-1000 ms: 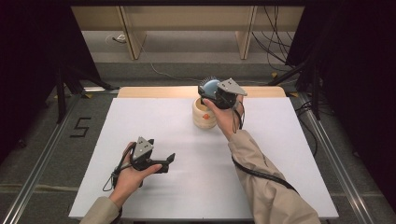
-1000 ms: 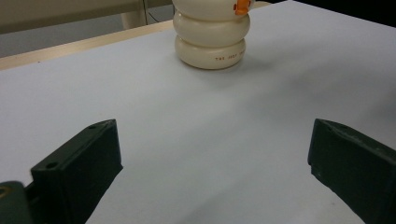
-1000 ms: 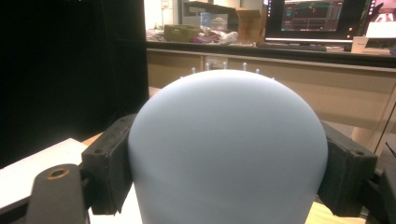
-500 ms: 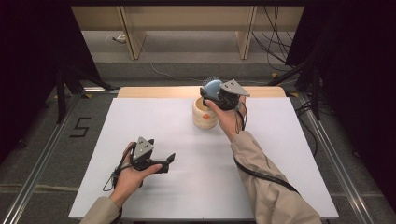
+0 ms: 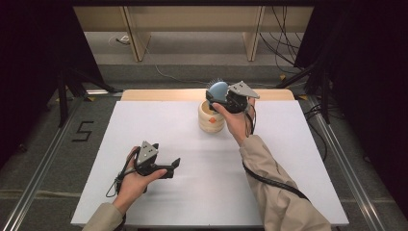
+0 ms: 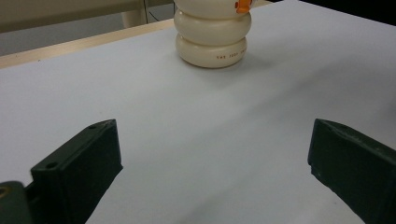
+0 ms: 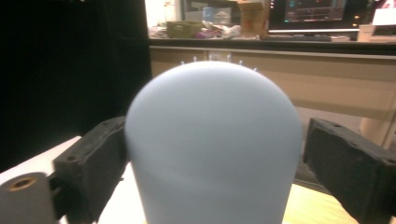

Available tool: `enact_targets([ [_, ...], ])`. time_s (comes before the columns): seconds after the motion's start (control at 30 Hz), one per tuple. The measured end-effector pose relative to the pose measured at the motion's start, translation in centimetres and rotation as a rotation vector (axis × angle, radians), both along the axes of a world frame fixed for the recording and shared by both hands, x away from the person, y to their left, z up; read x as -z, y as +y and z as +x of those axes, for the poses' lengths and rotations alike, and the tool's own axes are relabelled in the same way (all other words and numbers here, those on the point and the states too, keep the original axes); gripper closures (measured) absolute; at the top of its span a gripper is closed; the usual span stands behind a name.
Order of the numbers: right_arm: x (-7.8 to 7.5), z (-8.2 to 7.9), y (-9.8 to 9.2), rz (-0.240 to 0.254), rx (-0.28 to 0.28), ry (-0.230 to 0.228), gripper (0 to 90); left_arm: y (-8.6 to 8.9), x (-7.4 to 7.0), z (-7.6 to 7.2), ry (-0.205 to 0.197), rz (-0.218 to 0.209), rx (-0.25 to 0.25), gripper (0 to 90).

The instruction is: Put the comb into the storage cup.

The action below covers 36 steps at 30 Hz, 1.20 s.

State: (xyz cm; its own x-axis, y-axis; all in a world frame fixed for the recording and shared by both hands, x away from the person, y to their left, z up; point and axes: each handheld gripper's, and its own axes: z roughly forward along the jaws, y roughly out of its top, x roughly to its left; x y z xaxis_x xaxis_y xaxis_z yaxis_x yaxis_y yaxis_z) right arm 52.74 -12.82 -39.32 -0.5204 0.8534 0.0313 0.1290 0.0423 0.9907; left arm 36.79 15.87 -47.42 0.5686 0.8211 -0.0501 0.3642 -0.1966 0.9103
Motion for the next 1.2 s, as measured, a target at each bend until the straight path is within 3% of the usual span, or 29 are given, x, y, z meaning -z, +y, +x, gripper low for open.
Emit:
enact_targets([
  [0.73, -0.8, -1.4, -1.2, -0.023, -0.056, -0.001, 5.1, 0.0, 0.0, 0.0, 0.003, 0.002, -0.002, 2.3],
  [1.2, 0.2, -2.4, -2.8, -0.037, -0.081, 0.02, 5.3, 0.1, 0.0, 0.0, 0.003, 0.0, -0.009, 2.4],
])
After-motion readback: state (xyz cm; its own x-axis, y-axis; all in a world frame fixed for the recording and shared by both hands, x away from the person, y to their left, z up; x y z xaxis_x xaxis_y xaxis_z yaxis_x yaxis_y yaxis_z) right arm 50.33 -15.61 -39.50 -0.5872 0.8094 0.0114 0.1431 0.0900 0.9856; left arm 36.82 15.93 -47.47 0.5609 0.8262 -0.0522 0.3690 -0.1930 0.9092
